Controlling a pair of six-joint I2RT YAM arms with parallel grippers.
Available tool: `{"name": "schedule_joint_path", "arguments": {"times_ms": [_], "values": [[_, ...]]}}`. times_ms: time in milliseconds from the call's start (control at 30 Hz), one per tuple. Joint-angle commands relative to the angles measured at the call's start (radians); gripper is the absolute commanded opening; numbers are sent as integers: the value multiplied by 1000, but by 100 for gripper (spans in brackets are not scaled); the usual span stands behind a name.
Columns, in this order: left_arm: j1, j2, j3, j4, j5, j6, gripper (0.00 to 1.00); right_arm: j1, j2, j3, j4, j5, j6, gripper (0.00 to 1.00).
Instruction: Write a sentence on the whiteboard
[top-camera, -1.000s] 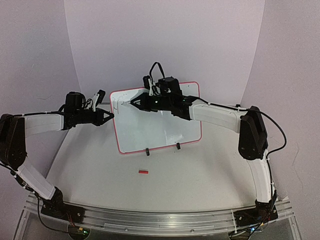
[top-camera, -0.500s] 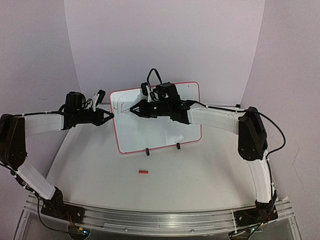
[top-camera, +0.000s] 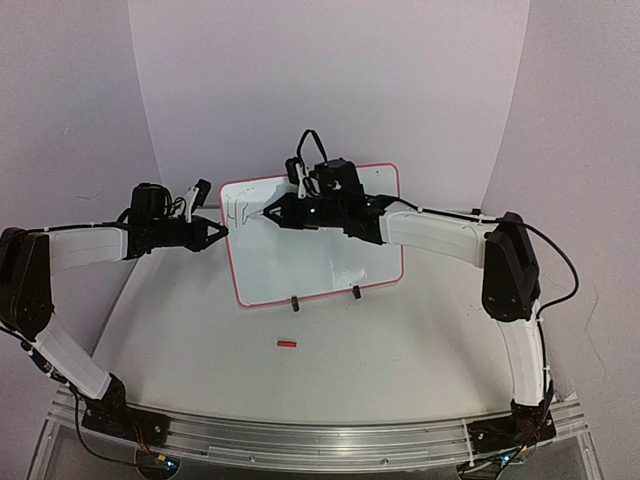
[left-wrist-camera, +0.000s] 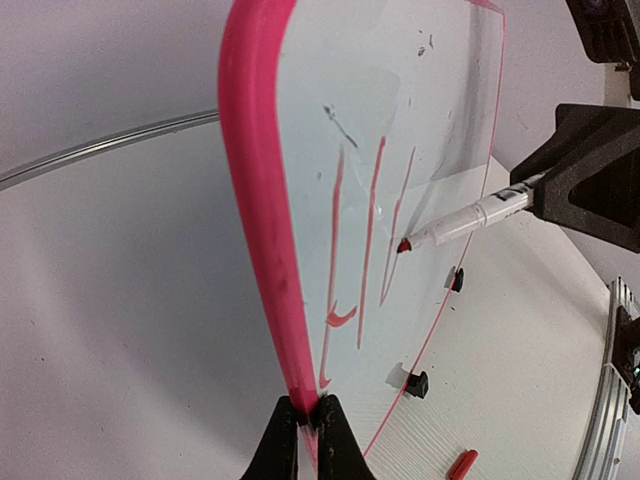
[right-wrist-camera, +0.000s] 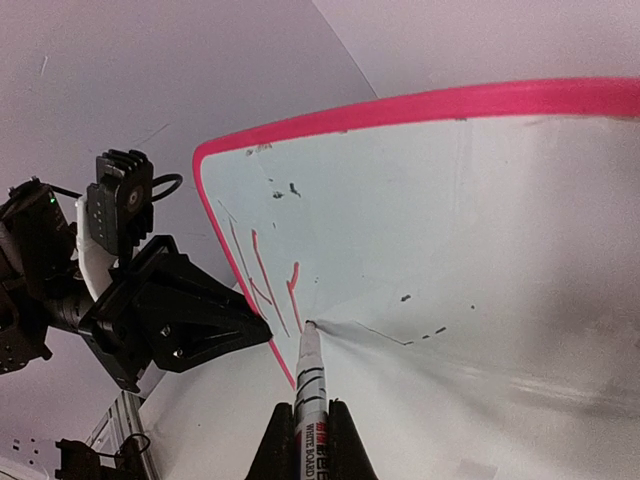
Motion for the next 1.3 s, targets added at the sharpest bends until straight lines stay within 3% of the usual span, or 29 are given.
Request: {"name": "schedule_joint_path", "arguments": {"times_ms": [0,667,1267], "values": [[-4,-5,28,-24,-25,54,0,-12,-43,22,8,59,-19,0],[-3,-6,27,-22,-23,54,0,-12,-1,87,9,48,-11,0],[-4,-6,27,-21,-25,52,0,-12,-28,-23,9,10,5,0]]}}
